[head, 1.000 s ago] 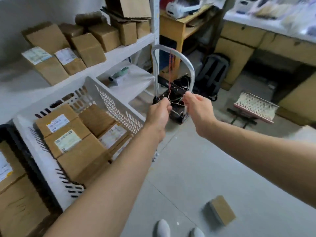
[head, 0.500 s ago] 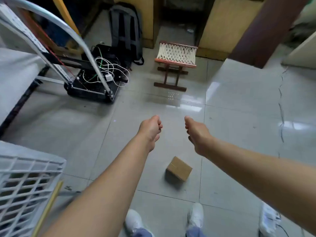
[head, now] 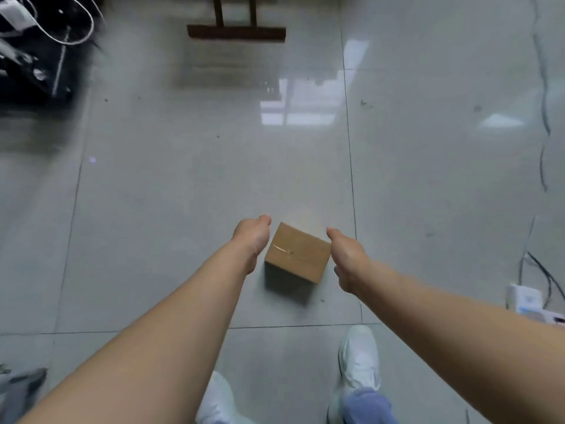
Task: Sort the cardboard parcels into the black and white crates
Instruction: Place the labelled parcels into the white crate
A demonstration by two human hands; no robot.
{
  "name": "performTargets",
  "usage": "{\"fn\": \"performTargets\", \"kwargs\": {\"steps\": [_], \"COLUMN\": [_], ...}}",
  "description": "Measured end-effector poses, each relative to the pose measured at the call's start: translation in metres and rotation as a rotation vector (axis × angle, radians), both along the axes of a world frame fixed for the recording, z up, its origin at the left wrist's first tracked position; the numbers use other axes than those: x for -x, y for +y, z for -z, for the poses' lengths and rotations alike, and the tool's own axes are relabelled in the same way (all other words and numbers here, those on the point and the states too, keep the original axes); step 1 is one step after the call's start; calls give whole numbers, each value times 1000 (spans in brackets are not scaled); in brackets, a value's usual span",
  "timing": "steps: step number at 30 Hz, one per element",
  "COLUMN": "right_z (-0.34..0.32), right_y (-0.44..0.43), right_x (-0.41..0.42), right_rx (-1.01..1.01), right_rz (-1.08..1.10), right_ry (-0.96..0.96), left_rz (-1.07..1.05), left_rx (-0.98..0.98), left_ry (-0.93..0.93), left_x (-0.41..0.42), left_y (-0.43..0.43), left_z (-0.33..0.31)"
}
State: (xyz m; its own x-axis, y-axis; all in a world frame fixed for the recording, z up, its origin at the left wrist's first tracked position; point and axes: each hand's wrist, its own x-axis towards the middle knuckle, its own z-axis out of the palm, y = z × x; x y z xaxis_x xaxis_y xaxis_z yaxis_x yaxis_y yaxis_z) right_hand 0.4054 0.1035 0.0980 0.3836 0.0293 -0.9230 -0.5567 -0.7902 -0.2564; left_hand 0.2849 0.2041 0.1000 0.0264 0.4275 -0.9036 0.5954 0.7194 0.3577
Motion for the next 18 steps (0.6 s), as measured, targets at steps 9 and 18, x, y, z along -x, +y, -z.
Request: {"fn": "performTargets", "kwargs": {"steps": [9, 18], "right_z": [125, 51], "right_y": [-27, 18], "right_x": [5, -2], "right_rx": [-15, -139], "right_rz": [45, 19], "right_ry": [72, 39], "left_rz": [53, -89], "left_rx": [35, 4], "left_ry": [-16, -66], "left_x": [-6, 9], "left_y": [-29, 4], "left_z": [130, 59]}}
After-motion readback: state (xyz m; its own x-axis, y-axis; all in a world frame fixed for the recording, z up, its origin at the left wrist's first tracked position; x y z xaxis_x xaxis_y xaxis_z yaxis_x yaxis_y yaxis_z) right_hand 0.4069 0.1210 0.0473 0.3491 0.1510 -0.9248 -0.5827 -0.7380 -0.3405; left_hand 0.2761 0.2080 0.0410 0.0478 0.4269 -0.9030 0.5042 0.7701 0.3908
